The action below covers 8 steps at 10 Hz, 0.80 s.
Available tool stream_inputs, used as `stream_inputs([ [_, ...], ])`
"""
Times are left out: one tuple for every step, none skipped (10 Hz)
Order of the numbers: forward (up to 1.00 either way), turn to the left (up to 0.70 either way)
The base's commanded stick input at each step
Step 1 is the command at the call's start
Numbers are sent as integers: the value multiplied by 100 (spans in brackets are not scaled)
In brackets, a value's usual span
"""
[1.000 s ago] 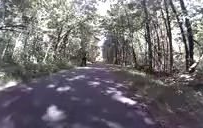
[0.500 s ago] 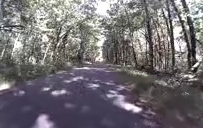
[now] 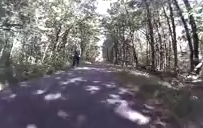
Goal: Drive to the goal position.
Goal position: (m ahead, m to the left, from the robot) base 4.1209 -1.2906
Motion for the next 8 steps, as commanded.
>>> stream_inputs([
  [45,0],
  [45,0],
  [45,0],
  [45,0],
  [45,0],
  [45,0],
  [45,0],
  [45,0],
])
